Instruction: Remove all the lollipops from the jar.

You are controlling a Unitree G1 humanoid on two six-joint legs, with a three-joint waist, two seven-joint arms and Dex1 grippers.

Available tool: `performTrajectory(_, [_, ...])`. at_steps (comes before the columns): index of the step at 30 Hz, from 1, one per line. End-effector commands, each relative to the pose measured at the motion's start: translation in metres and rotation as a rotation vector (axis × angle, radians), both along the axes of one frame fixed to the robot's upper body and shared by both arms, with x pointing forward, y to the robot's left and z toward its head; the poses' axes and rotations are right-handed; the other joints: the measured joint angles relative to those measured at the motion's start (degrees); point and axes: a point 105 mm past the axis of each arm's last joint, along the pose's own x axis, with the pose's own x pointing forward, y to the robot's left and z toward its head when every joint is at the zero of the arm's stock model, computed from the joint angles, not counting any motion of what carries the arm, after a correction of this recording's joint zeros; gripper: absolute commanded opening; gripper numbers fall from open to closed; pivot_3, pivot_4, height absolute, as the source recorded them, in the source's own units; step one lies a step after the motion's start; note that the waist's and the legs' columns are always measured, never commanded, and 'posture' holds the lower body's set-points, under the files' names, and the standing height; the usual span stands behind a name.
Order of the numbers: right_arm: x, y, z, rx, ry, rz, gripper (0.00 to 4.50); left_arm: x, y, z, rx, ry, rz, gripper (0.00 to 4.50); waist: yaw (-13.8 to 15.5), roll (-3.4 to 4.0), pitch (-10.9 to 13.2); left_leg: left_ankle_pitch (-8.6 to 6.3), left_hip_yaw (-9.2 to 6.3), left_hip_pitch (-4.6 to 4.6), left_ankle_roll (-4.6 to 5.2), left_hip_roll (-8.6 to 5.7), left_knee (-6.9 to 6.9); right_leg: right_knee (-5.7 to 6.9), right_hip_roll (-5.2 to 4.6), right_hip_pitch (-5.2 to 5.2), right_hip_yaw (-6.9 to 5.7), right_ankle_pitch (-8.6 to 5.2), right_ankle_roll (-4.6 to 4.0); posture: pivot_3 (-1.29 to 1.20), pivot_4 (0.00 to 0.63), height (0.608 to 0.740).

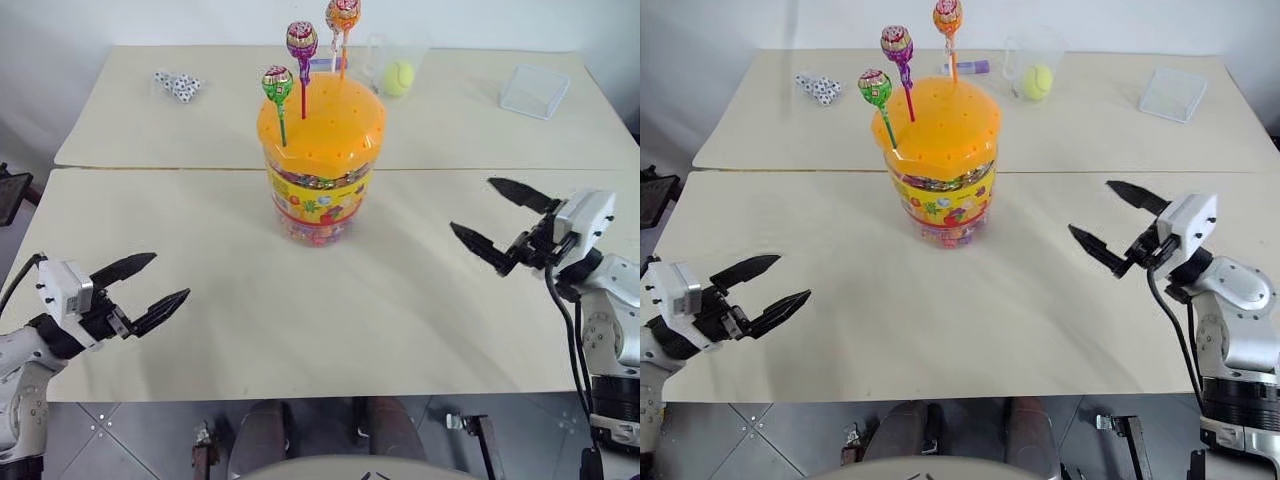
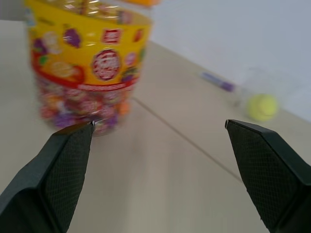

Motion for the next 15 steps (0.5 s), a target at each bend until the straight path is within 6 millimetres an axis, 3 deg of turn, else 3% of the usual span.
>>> performTrajectory(1, [-0.009, 0.004, 0.012, 0.029, -0.028, 0.044, 4.5, 0.001, -0.007, 0.018, -0.032, -0.038, -0.04, 4.47, 0.01, 0.0, 0.0, 0.0, 0.0, 0.0, 0.0, -0.01, 0.0, 0.0, 0.0, 0.0, 0.01, 0.0, 0.0, 0.0, 0.15, 0.74])
performTrajectory(3, [-0.022, 0.015, 0.03, 0.093, -0.072, 0.104, 4.5, 0.003, -0.01, 0.037, -0.107, -0.056, -0.096, 4.47, 0.01, 0.0, 0.0, 0.0, 0.0, 0.01, 0.0, 0.0, 0.0, 0.0, 0.0, 0.0, 0.0, 0.0, 0.0, 0.0, 0.15, 0.74])
performTrajectory(7, [-0.059, 0.039, 0.083, 0.277, -0.205, 0.229, 4.5, 0.018, -0.031, 0.107, -0.336, -0.116, -0.316, 4.47, 0.82, -0.01, 0.02, 0.02, -0.23, -0.15, -0.04, 0.04, 0.19, 0.14, 0.01, -0.02, -0.1, 0.0, 0.0, 0.0, 0.15, 0.74])
performTrajectory(11, [-0.078, 0.051, 0.104, 0.365, -0.252, 0.251, 4.5, 0.044, -0.07, 0.133, -0.318, -0.17, -0.449, 4.47, 1.41, 0.03, -0.09, -0.15, -0.27, -0.04, -0.01, 0.01, 0.43, 0.17, 0.02, 0.19, -0.1, 0.02, 0.03, 0.0, 0.15, 0.74])
performTrajectory(15, [-0.083, 0.057, 0.105, 0.364, -0.265, 0.243, 4.5, 0.056, -0.103, 0.144, -0.312, -0.161, -0.559, 4.47, 1.42, 0.0, -0.07, -0.17, -0.25, -0.16, 0.02, -0.06, 0.51, 0.15, 0.03, 0.16, -0.1, 0.03, 0.06, 0.0, 0.15, 0.74])
